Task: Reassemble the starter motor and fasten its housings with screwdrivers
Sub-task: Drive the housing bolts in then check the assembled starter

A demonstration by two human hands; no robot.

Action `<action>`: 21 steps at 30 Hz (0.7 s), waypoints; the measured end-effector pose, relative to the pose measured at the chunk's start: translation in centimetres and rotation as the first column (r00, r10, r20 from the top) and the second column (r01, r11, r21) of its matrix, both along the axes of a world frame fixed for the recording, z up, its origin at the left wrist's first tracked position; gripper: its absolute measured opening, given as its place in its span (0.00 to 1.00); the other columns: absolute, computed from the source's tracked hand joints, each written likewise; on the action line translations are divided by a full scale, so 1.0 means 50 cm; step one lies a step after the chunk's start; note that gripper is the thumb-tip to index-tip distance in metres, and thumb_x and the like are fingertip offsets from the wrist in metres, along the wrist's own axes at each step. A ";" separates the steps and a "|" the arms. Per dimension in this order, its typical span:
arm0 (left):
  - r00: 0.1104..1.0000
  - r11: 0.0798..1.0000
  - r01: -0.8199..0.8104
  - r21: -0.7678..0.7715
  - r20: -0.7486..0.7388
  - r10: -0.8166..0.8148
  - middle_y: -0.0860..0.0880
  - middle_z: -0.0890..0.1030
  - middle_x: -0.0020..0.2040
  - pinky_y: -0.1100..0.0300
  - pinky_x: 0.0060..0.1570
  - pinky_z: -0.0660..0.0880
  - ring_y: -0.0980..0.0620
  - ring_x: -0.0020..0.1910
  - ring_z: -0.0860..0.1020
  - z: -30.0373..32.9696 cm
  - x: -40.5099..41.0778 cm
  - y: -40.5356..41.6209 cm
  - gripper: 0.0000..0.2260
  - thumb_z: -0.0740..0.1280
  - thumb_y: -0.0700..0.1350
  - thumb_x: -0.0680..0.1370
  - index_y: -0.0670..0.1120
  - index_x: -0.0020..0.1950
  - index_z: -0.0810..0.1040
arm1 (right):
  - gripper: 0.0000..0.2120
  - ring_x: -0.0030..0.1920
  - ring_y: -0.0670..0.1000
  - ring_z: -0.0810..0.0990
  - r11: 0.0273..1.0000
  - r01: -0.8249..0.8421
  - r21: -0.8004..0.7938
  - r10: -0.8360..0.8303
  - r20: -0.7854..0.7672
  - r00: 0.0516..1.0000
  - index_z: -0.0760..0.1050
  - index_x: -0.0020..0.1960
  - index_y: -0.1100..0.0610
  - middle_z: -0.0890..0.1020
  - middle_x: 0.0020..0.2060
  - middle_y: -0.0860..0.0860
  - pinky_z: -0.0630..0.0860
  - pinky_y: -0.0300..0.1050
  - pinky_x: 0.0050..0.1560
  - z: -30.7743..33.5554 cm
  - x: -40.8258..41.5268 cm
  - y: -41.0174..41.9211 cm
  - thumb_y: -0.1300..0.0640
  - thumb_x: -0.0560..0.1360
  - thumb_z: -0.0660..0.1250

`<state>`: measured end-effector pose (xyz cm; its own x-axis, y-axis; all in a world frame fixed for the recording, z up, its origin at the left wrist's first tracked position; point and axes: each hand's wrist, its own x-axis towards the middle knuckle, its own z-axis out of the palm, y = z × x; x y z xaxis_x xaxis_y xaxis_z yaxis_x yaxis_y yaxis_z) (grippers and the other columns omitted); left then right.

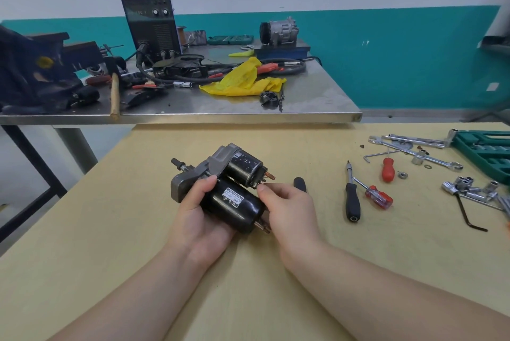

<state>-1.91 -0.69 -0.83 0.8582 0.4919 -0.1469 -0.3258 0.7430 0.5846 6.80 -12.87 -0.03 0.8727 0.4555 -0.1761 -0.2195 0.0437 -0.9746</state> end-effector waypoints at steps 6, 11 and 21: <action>0.999 1.000 0.022 0.009 0.024 -0.023 0.39 0.84 0.66 0.36 0.62 0.80 0.37 0.64 0.84 0.001 0.000 -0.003 0.13 0.71 0.45 0.78 0.44 0.60 0.88 | 0.05 0.54 0.62 0.87 0.998 -0.056 -0.040 0.052 -0.081 0.995 0.84 0.46 0.57 0.87 0.46 0.58 0.83 0.58 0.56 0.011 0.017 0.005 0.57 0.80 0.72; 1.000 0.999 0.016 0.031 0.008 -0.016 0.40 0.86 0.62 0.36 0.64 0.80 0.39 0.60 0.86 0.001 0.000 -0.004 0.12 0.70 0.46 0.78 0.45 0.57 0.90 | 0.09 0.46 0.58 0.80 0.998 -0.066 -0.001 0.066 -0.151 0.986 0.81 0.49 0.64 0.80 0.65 0.59 0.77 0.56 0.56 0.015 0.025 0.005 0.57 0.76 0.72; 0.997 0.986 0.039 0.159 -0.078 -0.027 0.42 0.86 0.62 0.37 0.53 0.83 0.41 0.54 0.87 0.031 -0.020 0.001 0.19 0.76 0.46 0.70 0.48 0.61 0.88 | 0.09 0.40 0.54 0.83 0.994 0.062 0.088 -0.060 -0.017 0.998 0.79 0.47 0.56 0.83 0.35 0.51 0.78 0.52 0.44 0.067 0.090 -0.032 0.51 0.80 0.66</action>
